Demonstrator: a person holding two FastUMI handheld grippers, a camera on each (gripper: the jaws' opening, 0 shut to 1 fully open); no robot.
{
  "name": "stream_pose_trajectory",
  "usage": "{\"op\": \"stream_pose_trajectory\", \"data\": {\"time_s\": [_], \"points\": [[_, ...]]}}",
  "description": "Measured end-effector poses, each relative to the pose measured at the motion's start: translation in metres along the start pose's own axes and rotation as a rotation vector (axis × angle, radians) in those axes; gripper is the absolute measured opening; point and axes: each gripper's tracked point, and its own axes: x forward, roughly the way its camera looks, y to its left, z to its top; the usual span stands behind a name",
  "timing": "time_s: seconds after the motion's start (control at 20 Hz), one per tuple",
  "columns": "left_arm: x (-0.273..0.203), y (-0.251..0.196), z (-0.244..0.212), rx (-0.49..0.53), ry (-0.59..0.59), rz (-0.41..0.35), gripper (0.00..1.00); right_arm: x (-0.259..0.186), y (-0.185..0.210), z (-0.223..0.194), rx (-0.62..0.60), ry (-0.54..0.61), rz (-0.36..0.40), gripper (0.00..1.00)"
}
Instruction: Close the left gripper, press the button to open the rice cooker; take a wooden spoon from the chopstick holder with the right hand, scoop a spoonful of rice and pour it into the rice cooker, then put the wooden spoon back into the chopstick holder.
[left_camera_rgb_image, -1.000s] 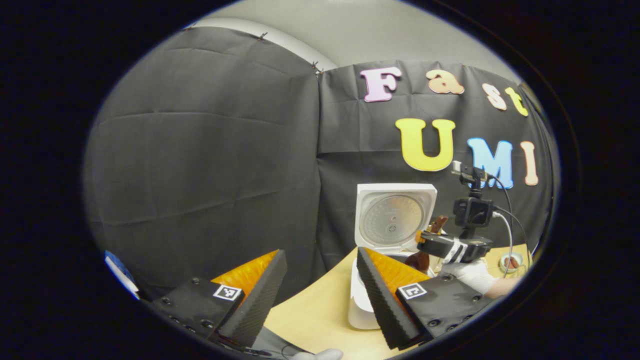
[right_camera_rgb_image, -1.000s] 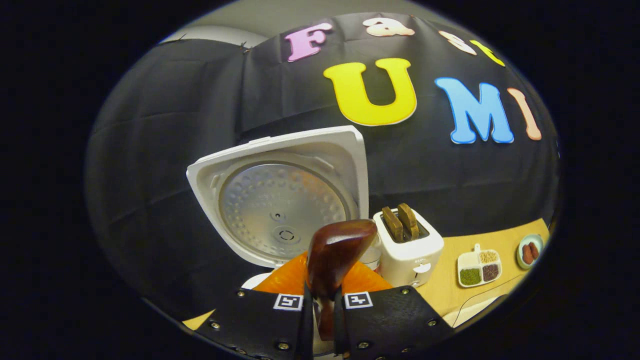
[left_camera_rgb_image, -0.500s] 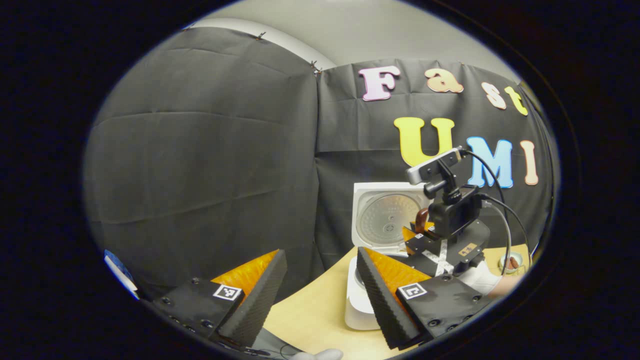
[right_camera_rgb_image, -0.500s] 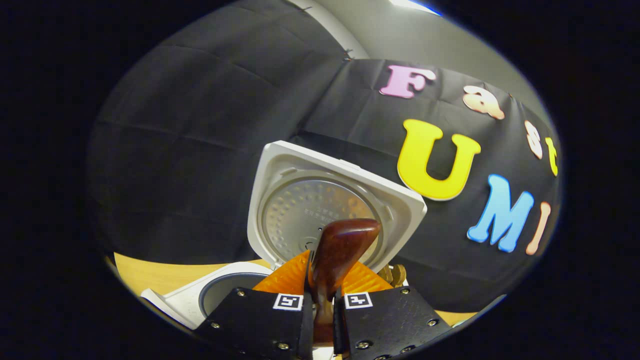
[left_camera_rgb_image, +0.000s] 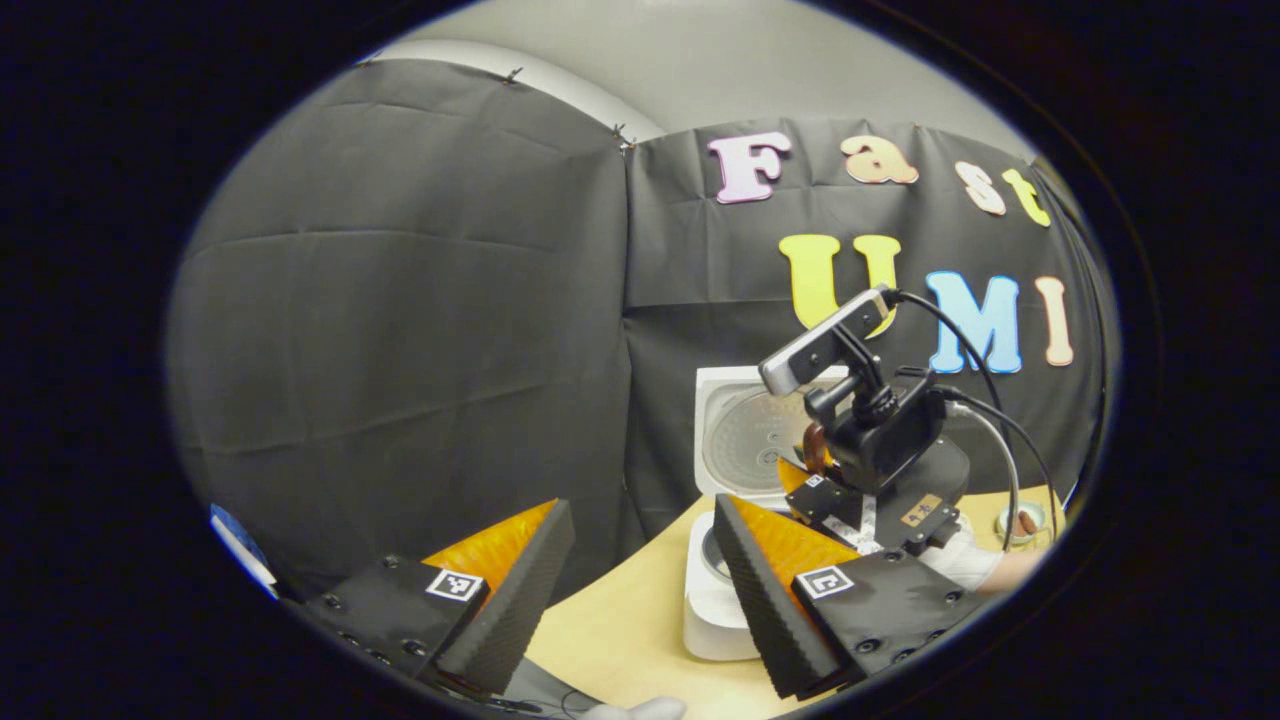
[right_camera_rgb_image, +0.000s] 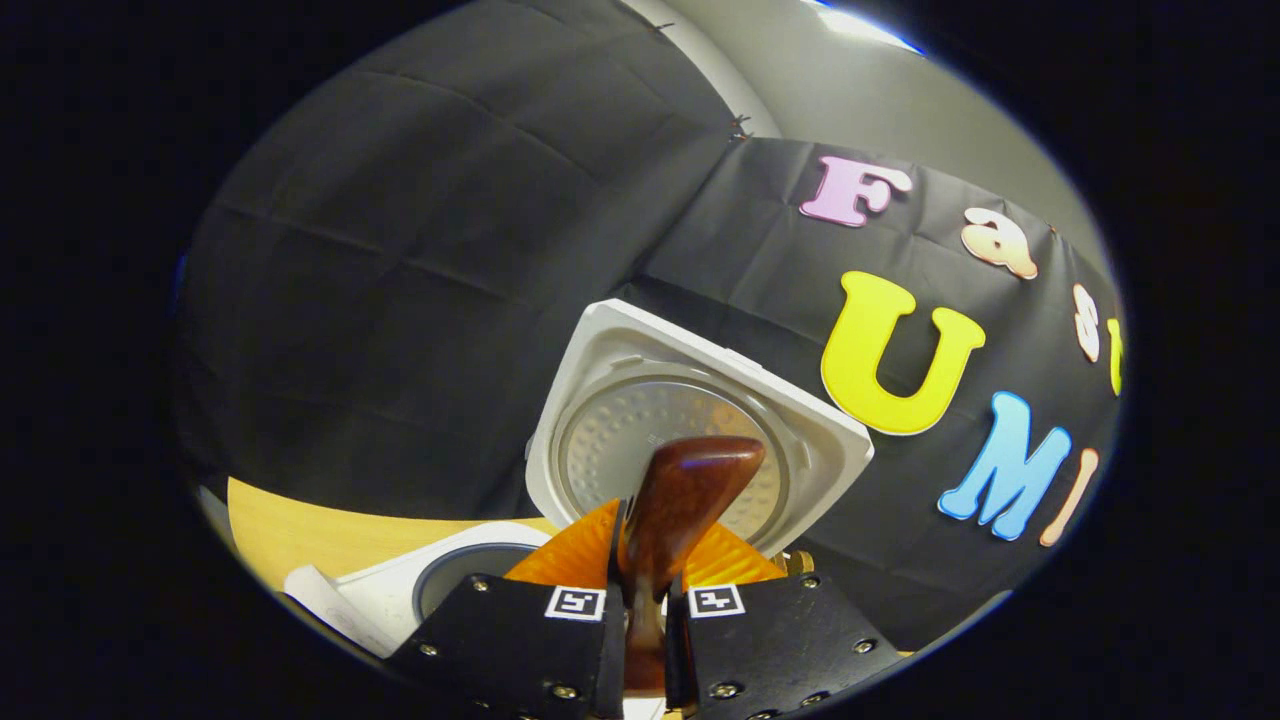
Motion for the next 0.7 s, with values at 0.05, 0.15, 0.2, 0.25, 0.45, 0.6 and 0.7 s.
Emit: {"op": "stream_pose_trajectory", "data": {"time_s": [0.05,0.15,0.2,0.25,0.45,0.6,0.7], "points": [[-0.001,0.0,0.0,0.0,0.0,-0.002,0.98,-0.002,-0.004,0.002,0.021,-0.001,-0.007,0.16],[-0.003,0.001,0.001,0.002,0.001,-0.002,0.98,-0.004,-0.014,0.005,0.081,0.005,-0.025,0.16],[-0.002,0.0,0.0,0.002,0.001,-0.004,0.98,-0.004,-0.018,0.009,0.115,0.001,-0.027,0.16],[-0.003,-0.001,0.0,0.004,0.003,-0.006,0.98,-0.005,-0.022,0.01,0.158,0.005,-0.027,0.16],[-0.007,-0.005,0.004,0.014,-0.004,-0.018,0.98,-0.012,-0.051,0.005,0.339,0.025,-0.071,0.16],[-0.011,-0.009,0.004,0.018,-0.01,-0.031,0.98,-0.021,-0.076,-0.001,0.528,0.042,-0.098,0.16],[-0.011,-0.016,0.008,0.023,-0.015,-0.044,0.98,-0.03,-0.1,-0.007,0.623,0.05,-0.145,0.16]]}}
